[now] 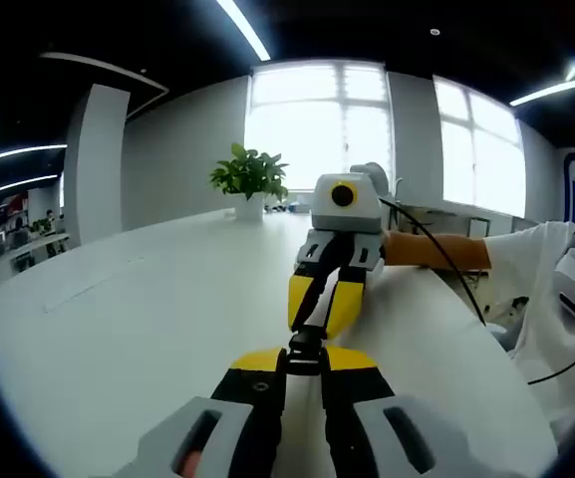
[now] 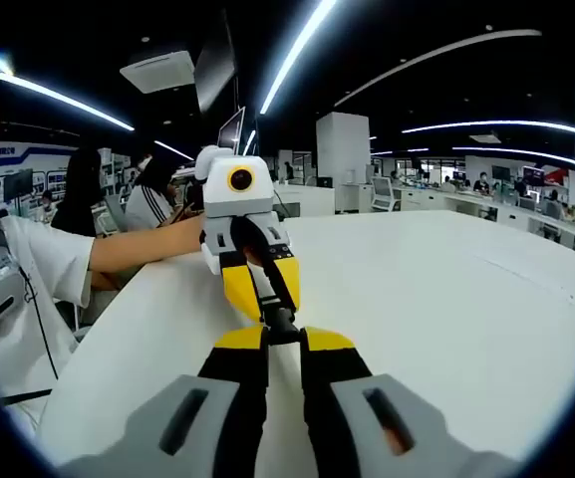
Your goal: Snap the two parts of the plastic buckle together until the buckle closes and remains connected.
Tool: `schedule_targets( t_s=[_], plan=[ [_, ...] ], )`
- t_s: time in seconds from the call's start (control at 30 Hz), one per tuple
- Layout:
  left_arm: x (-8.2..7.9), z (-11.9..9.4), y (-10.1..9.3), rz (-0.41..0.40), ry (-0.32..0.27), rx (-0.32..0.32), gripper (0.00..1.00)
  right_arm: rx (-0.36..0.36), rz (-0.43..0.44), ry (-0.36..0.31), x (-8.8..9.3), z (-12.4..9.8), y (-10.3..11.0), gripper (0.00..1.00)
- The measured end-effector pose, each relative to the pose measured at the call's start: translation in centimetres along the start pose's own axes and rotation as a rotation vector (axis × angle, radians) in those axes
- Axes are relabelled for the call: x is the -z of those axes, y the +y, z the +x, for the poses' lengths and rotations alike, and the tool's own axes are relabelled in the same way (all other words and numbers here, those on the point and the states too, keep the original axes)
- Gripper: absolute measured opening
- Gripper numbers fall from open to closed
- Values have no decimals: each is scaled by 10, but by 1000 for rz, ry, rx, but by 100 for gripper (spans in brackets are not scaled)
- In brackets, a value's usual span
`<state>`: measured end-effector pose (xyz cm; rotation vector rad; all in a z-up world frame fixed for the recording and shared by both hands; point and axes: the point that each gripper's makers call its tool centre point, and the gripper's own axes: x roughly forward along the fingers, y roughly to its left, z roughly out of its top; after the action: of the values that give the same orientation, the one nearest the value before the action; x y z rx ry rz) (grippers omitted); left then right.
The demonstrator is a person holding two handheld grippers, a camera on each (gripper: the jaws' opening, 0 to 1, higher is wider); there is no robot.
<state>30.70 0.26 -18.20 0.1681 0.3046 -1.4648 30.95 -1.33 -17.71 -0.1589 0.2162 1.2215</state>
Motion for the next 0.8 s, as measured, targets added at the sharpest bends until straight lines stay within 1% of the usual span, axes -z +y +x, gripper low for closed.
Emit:
schedule_targets(
  t_s=[0.2, 0.27, 0.37, 0.43, 0.5, 0.53, 0.77, 0.8],
  plan=[
    [-1, -1, -9, 26, -4, 19, 12, -25, -19, -8, 0, -2, 9, 12],
    [-4, -2, -11, 23, -21, 31, 12, -32, -25, -17, -2, -3, 11, 13],
    [-5, -2, -11, 19, -29, 34, 12, -46, -25, -24, -4, -3, 16, 16],
    [-5, -2, -12, 21, -31, 34, 12, -47, -28, -25, -4, -2, 17, 16],
    [-6, -3, -11, 21, -35, 34, 12, -44, -29, -31, -5, -1, 17, 14],
    [-7, -3, -14, 21, -41, 40, 12, -41, -32, -33, -5, -1, 16, 13],
    [-9, -4, -18, 21, -59, 52, 12, -44, -45, -50, -8, -2, 18, 12],
    [-9, -5, -20, 12, -72, 69, 12, -56, -51, -54, -9, -3, 20, 12]
  ],
)
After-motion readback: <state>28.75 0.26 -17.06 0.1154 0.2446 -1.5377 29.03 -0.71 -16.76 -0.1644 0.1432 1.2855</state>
